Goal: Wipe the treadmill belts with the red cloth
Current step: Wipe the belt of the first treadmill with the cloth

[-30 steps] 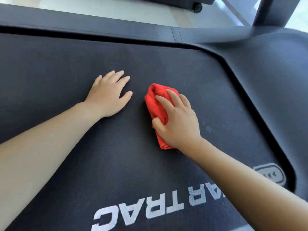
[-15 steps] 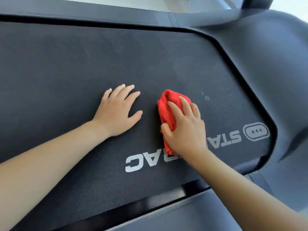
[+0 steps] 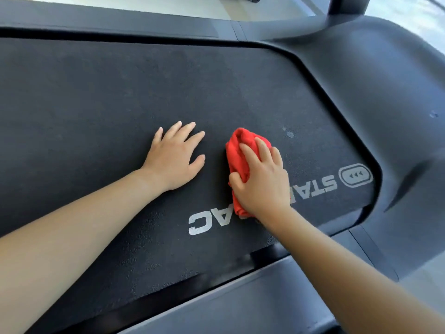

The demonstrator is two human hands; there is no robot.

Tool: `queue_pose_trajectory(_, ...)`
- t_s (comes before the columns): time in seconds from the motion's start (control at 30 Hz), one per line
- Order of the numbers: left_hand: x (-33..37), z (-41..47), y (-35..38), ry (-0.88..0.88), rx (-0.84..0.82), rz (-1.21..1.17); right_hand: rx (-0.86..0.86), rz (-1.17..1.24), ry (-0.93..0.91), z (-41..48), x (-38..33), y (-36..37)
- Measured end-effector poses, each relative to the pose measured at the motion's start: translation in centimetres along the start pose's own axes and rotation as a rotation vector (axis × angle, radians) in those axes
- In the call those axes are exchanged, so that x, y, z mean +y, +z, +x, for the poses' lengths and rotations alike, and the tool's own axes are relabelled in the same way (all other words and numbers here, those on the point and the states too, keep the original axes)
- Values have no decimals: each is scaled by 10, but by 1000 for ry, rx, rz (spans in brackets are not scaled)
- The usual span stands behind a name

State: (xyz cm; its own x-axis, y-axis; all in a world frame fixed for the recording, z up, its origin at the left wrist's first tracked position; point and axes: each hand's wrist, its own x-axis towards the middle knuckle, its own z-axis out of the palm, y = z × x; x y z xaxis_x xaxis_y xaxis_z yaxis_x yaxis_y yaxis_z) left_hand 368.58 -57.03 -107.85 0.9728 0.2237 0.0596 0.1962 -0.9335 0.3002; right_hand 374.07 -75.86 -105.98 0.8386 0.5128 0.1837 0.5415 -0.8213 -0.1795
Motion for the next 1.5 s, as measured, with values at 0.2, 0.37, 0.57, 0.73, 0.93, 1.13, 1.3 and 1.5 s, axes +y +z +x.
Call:
queue_pose_trajectory(0.2,20,-1,6,32,-25,-17,22,11,2,-2,17,0)
queue_pose_trajectory(0.37,29,6,8,54,-42,-25,-7,15,88,34,40,-7)
queue_pose_trajectory(0.57,49,30,18,89,-39,-22,1,-7,46,15,55,-7)
queue_pose_trajectory(0.73,52,56,20,68,-37,-33,-12,13,18,66,65,-2)
queue_pose_trajectory(0.93,41,121,19,-15,-40,52,1,41,-59,132,79,14)
queue_pose_trajectory(1.13,17,210,14,-144,26,55,19,88,-131,211,82,29)
queue_pose_trajectory(1.3,10,223,20,-143,106,21,22,118,-163,265,77,41)
queue_pose_trajectory(1.5,10,225,22,-158,114,17,-2,110,-185,317,65,51)
